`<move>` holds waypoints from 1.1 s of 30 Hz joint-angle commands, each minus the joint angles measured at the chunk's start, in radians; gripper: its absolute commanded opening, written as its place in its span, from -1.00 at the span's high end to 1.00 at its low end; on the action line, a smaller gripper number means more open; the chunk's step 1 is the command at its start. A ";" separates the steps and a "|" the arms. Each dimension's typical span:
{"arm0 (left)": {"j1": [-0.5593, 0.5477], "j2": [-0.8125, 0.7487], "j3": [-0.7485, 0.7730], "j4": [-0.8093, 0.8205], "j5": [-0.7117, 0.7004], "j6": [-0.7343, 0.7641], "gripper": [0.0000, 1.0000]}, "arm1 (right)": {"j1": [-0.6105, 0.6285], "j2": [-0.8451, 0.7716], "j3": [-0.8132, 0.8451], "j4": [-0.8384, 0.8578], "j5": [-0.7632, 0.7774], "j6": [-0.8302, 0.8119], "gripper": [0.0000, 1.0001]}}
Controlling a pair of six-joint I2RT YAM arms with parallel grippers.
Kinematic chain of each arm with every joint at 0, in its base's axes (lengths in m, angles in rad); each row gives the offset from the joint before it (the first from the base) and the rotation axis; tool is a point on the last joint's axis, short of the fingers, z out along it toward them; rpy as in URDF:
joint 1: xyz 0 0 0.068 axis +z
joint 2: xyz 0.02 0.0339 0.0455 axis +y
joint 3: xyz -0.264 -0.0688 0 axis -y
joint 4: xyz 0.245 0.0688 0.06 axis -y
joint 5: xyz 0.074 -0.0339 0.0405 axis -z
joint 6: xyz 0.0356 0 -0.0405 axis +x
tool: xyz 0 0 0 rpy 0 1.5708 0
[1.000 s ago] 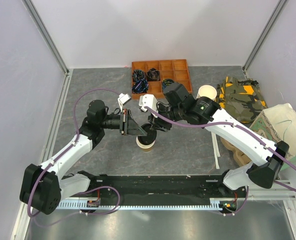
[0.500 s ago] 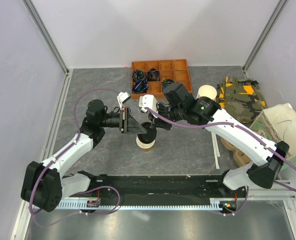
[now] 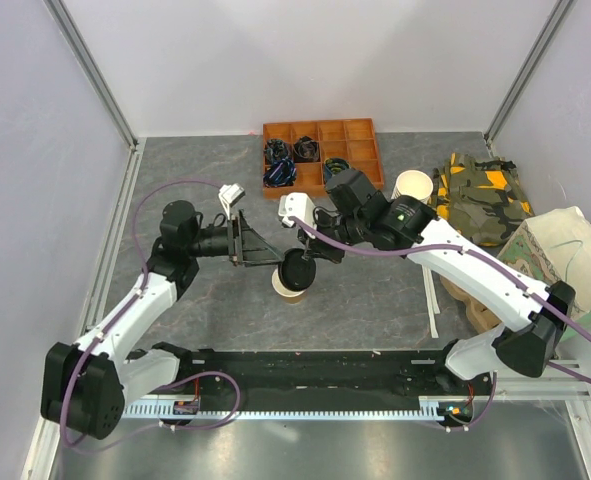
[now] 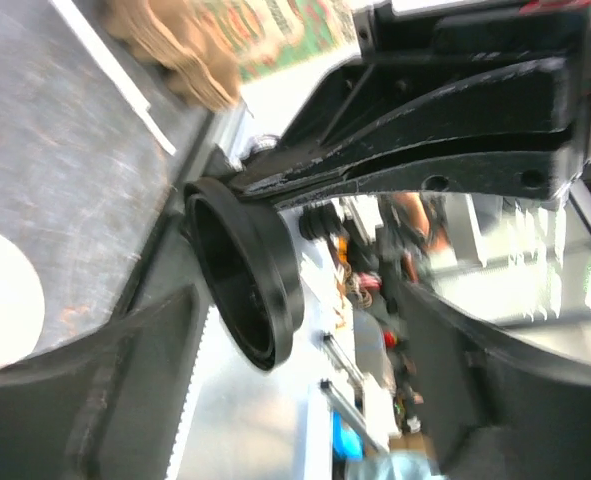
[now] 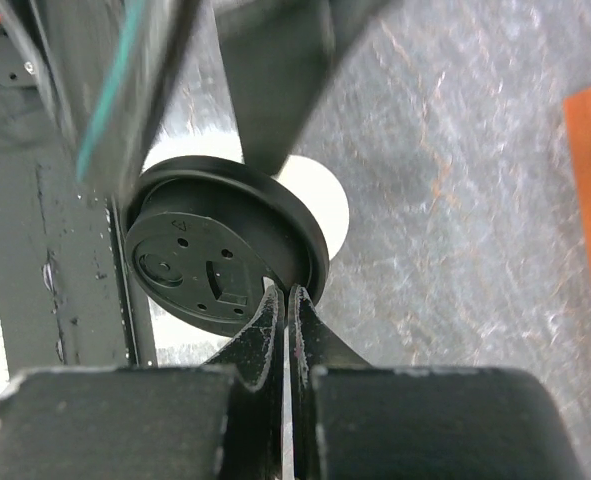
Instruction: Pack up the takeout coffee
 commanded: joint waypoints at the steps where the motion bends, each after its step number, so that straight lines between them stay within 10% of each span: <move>1: 0.082 -0.050 -0.045 -0.138 -0.054 0.053 -0.99 | -0.037 -0.024 -0.034 0.016 0.026 0.028 1.00; 14: 0.170 -0.002 -0.251 -0.489 -0.209 0.064 -0.99 | -0.123 -0.034 -0.106 -0.003 0.054 0.036 1.00; 33: 0.133 0.364 -0.271 0.081 -0.203 -0.266 -0.99 | -0.128 0.017 -0.123 -0.004 0.035 0.021 1.00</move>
